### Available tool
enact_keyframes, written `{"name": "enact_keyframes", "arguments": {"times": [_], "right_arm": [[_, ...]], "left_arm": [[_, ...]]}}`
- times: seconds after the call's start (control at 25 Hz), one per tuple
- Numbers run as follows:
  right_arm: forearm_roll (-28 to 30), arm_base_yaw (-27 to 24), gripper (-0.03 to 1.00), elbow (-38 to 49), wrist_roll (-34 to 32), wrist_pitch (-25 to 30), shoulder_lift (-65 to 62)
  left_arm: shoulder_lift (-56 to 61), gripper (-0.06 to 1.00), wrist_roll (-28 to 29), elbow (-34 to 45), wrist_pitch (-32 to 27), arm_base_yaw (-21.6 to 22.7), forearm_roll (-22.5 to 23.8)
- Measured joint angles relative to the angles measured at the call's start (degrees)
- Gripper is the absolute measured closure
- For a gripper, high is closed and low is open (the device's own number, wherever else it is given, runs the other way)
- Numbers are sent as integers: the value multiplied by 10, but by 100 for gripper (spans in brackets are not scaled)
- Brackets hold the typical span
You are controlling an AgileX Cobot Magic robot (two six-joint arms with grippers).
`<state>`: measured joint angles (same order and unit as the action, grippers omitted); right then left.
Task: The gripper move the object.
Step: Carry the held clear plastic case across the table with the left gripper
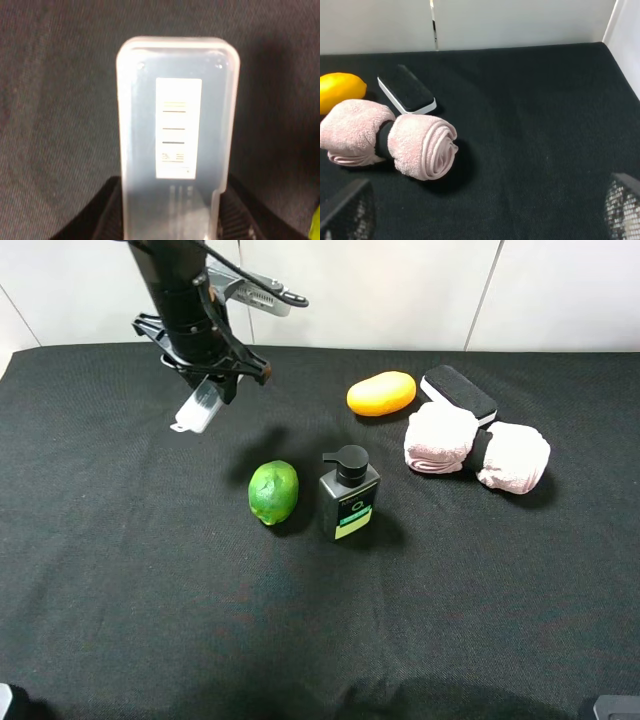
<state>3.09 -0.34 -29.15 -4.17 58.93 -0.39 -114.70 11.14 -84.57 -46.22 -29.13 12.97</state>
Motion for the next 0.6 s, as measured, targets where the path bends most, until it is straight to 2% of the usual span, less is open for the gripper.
{"name": "enact_keyframes", "arguments": {"times": [0.28,0.6], "right_arm": [[0,0,27,0,0,0,0],[0,0,27,0,0,0,0]], "left_arm": [[-63,50,-14,-112,-42,0,-5],[-131,50,-41,-208,-75,0,-43]]}}
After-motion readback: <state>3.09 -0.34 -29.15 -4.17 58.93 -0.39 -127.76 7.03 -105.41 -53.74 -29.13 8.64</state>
